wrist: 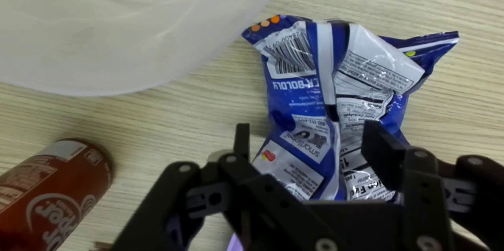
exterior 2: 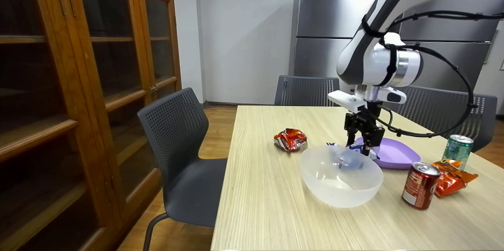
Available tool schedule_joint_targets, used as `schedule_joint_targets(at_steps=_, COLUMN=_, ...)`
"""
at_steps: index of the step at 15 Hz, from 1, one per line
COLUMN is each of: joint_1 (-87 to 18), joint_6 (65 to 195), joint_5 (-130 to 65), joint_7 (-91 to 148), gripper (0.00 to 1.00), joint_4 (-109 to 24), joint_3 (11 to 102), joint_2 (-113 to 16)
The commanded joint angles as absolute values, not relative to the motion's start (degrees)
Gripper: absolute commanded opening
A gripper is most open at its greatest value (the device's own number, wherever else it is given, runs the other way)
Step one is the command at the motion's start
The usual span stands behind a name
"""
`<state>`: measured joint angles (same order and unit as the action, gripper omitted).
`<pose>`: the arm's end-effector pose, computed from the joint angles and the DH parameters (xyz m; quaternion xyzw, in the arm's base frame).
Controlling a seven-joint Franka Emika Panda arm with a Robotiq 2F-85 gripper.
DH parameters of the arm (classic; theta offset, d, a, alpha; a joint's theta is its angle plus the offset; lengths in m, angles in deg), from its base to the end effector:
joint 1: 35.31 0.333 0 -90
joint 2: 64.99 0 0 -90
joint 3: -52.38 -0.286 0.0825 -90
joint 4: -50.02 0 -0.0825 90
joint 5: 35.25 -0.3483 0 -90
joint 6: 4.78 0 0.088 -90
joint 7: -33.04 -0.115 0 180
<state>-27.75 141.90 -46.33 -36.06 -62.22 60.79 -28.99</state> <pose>0.5741 -0.0104 0.1495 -0.7786 0.6274 0.0114 0.0033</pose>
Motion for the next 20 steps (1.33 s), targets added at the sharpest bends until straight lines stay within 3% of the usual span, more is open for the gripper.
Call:
schedule_joint_targets(at_steps=1, joint_1=-27.0, joint_6=142.4, joint_5=-45.0, joint_7=-38.7, gripper=0.44, joint_4=-62.5, joint_3=61.6, joint_2=-29.1)
schedule_joint_targets(at_steps=7, joint_1=-26.8, joint_6=142.4, joint_5=-44.5, joint_7=-38.9, gripper=0.01, joint_4=-62.7, joint_3=62.0, joint_2=-29.3)
schedule_joint_targets(at_steps=20, joint_1=-24.9, joint_6=143.7, joint_5=-41.9, joint_7=-38.7, gripper=0.00, joint_4=-65.1, joint_3=62.1, joint_2=-34.7)
